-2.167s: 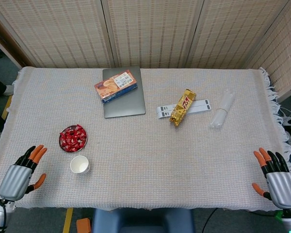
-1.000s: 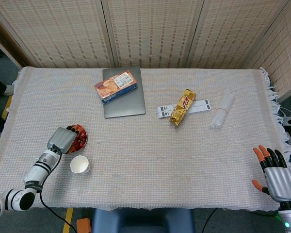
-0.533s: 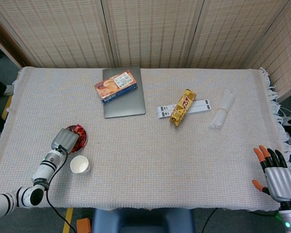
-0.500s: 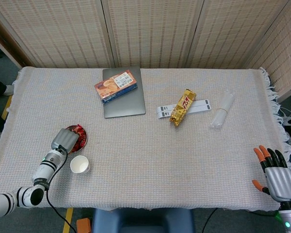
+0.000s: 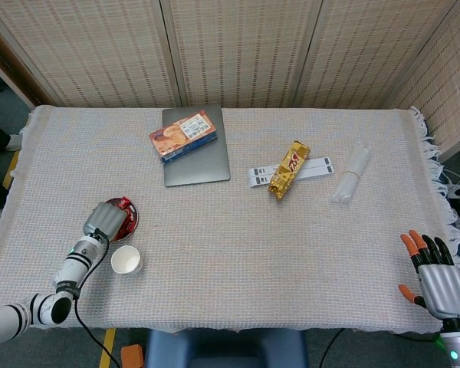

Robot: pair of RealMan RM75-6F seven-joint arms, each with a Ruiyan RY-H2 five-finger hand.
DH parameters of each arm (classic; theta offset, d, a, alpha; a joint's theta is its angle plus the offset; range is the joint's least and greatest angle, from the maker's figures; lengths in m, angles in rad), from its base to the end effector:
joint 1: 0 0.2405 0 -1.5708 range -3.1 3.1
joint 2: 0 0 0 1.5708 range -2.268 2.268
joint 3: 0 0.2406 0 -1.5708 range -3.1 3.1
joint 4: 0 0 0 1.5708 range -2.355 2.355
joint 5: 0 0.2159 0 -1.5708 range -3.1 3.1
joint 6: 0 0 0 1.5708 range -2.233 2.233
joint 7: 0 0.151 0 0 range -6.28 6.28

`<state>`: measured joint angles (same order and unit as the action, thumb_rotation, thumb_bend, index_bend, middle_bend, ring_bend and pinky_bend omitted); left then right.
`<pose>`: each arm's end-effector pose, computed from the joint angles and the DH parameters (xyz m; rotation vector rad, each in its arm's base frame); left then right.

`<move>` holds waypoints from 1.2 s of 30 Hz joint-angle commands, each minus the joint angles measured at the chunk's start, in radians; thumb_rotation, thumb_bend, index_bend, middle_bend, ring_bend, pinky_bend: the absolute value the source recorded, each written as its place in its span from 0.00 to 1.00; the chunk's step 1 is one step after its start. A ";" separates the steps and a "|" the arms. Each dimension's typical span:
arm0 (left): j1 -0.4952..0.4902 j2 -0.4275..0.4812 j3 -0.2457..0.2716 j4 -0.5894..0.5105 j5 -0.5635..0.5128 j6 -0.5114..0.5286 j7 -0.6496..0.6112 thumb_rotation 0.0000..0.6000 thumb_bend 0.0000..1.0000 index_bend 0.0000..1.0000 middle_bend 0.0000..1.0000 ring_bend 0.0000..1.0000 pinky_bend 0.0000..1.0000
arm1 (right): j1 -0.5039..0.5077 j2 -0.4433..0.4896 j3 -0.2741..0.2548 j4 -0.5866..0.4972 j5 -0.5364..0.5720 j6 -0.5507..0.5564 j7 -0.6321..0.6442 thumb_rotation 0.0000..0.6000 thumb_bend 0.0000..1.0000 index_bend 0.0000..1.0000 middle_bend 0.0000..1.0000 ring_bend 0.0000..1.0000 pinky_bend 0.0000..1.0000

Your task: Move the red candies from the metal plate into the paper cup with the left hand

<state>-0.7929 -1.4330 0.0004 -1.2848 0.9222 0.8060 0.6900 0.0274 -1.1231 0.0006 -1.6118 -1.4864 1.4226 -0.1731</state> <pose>-0.2401 0.3672 0.0085 -1.9642 -0.5882 -0.2666 -0.3184 -0.1577 0.1309 1.4641 -0.8964 0.6613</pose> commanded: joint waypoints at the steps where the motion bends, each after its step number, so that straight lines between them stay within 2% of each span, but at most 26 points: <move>1: -0.001 -0.008 0.003 0.013 0.007 -0.007 -0.009 1.00 0.37 0.41 0.33 0.41 0.96 | 0.000 0.000 0.000 0.000 0.000 0.000 -0.001 1.00 0.11 0.00 0.00 0.00 0.00; 5: -0.001 -0.013 0.004 0.024 0.017 -0.004 -0.018 1.00 0.37 0.45 0.38 0.44 0.97 | 0.000 0.001 -0.001 -0.001 0.001 0.000 -0.002 1.00 0.11 0.00 0.00 0.00 0.00; 9: 0.001 -0.018 0.004 0.034 0.028 -0.002 -0.032 1.00 0.38 0.55 0.50 0.49 0.98 | 0.000 0.001 -0.001 -0.002 0.001 0.000 -0.002 1.00 0.11 0.00 0.00 0.00 0.00; 15: 0.003 -0.033 0.002 0.067 0.045 -0.014 -0.061 1.00 0.39 0.62 0.58 0.52 0.99 | 0.001 0.001 -0.002 -0.003 0.005 -0.003 -0.009 1.00 0.11 0.00 0.00 0.00 0.00; 20: 0.005 -0.037 0.001 0.081 0.058 -0.017 -0.078 1.00 0.41 0.63 0.60 0.53 0.99 | 0.001 -0.001 -0.001 -0.004 0.008 -0.004 -0.012 1.00 0.11 0.00 0.00 0.00 0.00; 28: 0.009 -0.038 -0.007 0.105 0.084 -0.017 -0.113 1.00 0.48 0.69 0.69 0.57 1.00 | 0.006 -0.001 0.000 -0.007 0.016 -0.015 -0.021 1.00 0.11 0.00 0.00 0.00 0.00; 32: 0.011 -0.033 -0.010 0.100 0.090 -0.014 -0.118 1.00 0.53 0.71 0.72 0.59 1.00 | 0.006 -0.001 0.000 -0.008 0.017 -0.014 -0.023 1.00 0.11 0.00 0.00 0.00 0.00; 36: 0.013 -0.024 -0.015 0.080 0.105 -0.003 -0.125 1.00 0.54 0.72 0.72 0.60 1.00 | 0.006 -0.001 0.000 -0.009 0.018 -0.014 -0.022 1.00 0.11 0.00 0.00 0.00 0.00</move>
<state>-0.7811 -1.4597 -0.0133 -1.1997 1.0230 0.7991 0.5669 0.0333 -1.1237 0.0006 -1.6203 -1.4687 1.4090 -0.1948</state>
